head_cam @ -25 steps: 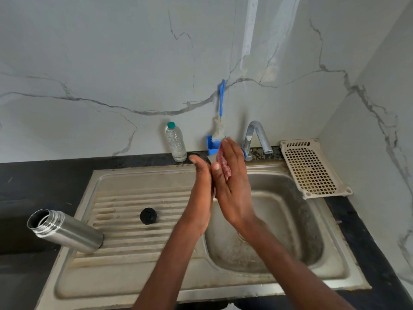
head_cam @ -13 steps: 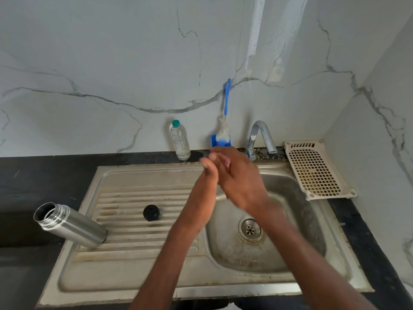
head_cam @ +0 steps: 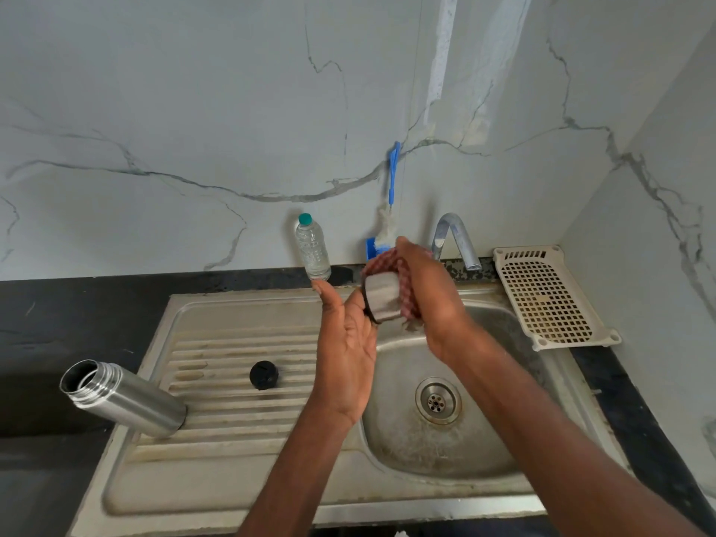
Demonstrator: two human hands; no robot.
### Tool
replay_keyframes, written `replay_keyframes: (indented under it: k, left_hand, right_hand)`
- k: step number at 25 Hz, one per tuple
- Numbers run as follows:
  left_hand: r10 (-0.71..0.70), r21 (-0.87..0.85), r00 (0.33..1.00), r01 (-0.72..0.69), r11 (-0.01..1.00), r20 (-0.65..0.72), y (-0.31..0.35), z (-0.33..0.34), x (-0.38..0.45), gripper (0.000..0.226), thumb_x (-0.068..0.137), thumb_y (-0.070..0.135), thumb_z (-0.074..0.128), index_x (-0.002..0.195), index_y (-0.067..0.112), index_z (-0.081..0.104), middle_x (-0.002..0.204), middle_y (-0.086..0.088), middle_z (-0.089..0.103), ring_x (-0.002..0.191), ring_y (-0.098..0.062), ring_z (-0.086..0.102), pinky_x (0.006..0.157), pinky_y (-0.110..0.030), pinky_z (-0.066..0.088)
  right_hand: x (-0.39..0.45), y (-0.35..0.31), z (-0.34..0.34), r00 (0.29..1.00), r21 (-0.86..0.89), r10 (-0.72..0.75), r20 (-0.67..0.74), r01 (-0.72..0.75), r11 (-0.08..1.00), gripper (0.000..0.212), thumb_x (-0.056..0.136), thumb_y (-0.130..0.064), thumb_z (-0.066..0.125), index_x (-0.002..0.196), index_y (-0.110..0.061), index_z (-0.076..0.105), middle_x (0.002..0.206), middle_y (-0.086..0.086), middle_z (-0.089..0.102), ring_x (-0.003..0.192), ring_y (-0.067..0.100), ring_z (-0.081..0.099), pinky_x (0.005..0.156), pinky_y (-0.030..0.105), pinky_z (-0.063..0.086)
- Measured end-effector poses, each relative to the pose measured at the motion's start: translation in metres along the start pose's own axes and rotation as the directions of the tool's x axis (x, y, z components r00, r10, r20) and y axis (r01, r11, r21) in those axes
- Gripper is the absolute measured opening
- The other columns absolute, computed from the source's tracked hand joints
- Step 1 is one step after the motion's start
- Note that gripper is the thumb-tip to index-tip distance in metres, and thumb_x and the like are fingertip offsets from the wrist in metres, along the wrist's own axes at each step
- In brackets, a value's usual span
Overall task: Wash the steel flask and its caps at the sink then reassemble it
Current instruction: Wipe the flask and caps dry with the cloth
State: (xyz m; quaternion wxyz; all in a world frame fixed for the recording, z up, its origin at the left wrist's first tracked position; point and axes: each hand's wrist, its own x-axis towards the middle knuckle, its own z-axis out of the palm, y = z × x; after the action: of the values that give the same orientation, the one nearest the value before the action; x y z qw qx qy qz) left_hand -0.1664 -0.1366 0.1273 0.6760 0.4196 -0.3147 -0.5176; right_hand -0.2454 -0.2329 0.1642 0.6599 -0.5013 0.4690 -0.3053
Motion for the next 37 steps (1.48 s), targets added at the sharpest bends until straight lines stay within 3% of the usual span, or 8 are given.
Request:
replay_keyframes:
  k: [7, 11, 16, 20, 25, 29, 33, 37]
  left_hand:
    - [0.166, 0.641, 0.986, -0.143, 0.754, 0.024, 0.004, -0.005, 0.021, 0.089, 0.082, 0.096, 0.017, 0.128, 0.026, 0.048, 0.138, 0.002, 0.05, 0.133, 0.004, 0.048, 0.111, -0.023, 0.042]
    - [-0.044, 0.53, 0.996, 0.078, 0.845, -0.077, 0.009, -0.03, 0.029, 0.102, 0.063, 0.108, 0.008, 0.131, 0.044, 0.048, 0.145, 0.006, 0.051, 0.133, 0.007, 0.049, 0.116, -0.02, 0.038]
    - [-0.123, 0.149, 0.992, 0.122, 0.981, 0.001, 0.007, -0.011, 0.014, 0.109, 0.085, 0.088, -0.002, 0.13, 0.011, 0.061, 0.138, -0.009, 0.066, 0.141, -0.023, 0.054, 0.115, -0.03, 0.039]
    - [-0.057, -0.107, 0.998, 0.061, 0.992, 0.039, 0.018, -0.011, 0.008, 0.115, 0.085, 0.089, 0.01, 0.152, 0.005, 0.05, 0.149, -0.014, 0.061, 0.142, -0.021, 0.053, 0.12, -0.034, 0.034]
    - [-0.048, -0.017, 0.998, 0.047, 0.999, -0.04, 0.019, -0.009, 0.004, 0.108, 0.081, 0.095, 0.022, 0.138, 0.014, 0.066, 0.136, -0.015, 0.067, 0.132, -0.017, 0.058, 0.114, -0.034, 0.042]
    - [0.047, 0.235, 0.997, -0.033, 0.971, -0.056, 0.025, -0.015, 0.0, 0.101, 0.081, 0.089, 0.009, 0.116, 0.014, 0.067, 0.117, -0.017, 0.068, 0.118, -0.018, 0.063, 0.104, -0.024, 0.046]
    - [0.025, 0.244, 0.999, -0.013, 0.97, -0.048, 0.027, -0.018, -0.002, 0.1, 0.08, 0.09, 0.008, 0.106, 0.013, 0.066, 0.108, 0.001, 0.072, 0.113, -0.008, 0.064, 0.111, -0.035, 0.04]
    - [0.058, 0.32, 0.997, -0.073, 0.945, 0.057, 0.017, -0.006, -0.008, 0.122, 0.075, 0.1, 0.016, 0.155, 0.013, 0.046, 0.157, 0.0, 0.053, 0.152, -0.014, 0.04, 0.13, -0.044, 0.021]
  right_hand:
    - [-0.021, 0.031, 0.008, 0.946, 0.648, 0.179, 0.27, -0.316, 0.693, 0.053, 0.108, -0.049, 0.041, 0.109, -0.008, 0.074, 0.103, 0.013, 0.078, 0.09, 0.023, 0.076, 0.097, 0.039, 0.055]
    - [-0.043, 0.041, 0.002, 0.996, 0.269, 0.075, 0.057, -0.088, 0.959, 0.061, 0.106, -0.056, 0.041, 0.111, -0.004, 0.073, 0.081, 0.028, 0.068, 0.047, 0.02, 0.057, 0.041, 0.028, 0.048]
    - [-0.019, 0.034, 0.009, 0.749, -0.561, -0.66, 0.059, 0.572, 0.598, 0.039, 0.108, -0.049, 0.045, 0.128, -0.023, 0.066, 0.117, -0.009, 0.066, 0.104, 0.012, 0.066, 0.089, 0.04, 0.056]
    - [0.004, 0.016, 0.008, 0.951, -0.046, -0.309, -0.014, 0.308, 0.95, 0.047, 0.107, -0.056, 0.043, 0.108, -0.02, 0.074, 0.079, -0.004, 0.066, 0.066, 0.018, 0.059, 0.062, 0.034, 0.051]
    - [-0.023, 0.048, 0.018, 0.596, -0.663, -0.732, 0.331, 0.699, 0.27, 0.047, 0.107, -0.05, 0.04, 0.138, -0.021, 0.063, 0.146, -0.007, 0.057, 0.145, 0.017, 0.043, 0.121, 0.042, 0.033]
    - [-0.015, 0.011, 0.016, 0.789, -0.597, -0.578, 0.208, 0.57, 0.564, 0.041, 0.109, -0.052, 0.037, 0.126, -0.028, 0.066, 0.124, -0.009, 0.067, 0.115, 0.013, 0.063, 0.1, 0.043, 0.05]
    - [-0.024, 0.031, 0.011, 0.624, -0.756, -0.65, 0.433, 0.644, 0.115, 0.044, 0.109, -0.047, 0.038, 0.137, -0.022, 0.062, 0.139, -0.004, 0.062, 0.135, 0.018, 0.052, 0.113, 0.037, 0.041]
    - [0.002, -0.019, 0.004, 0.976, -0.503, -0.189, 0.112, 0.219, 0.836, 0.056, 0.105, -0.054, 0.041, 0.096, -0.014, 0.078, 0.074, -0.001, 0.073, 0.068, 0.017, 0.068, 0.063, 0.029, 0.052]
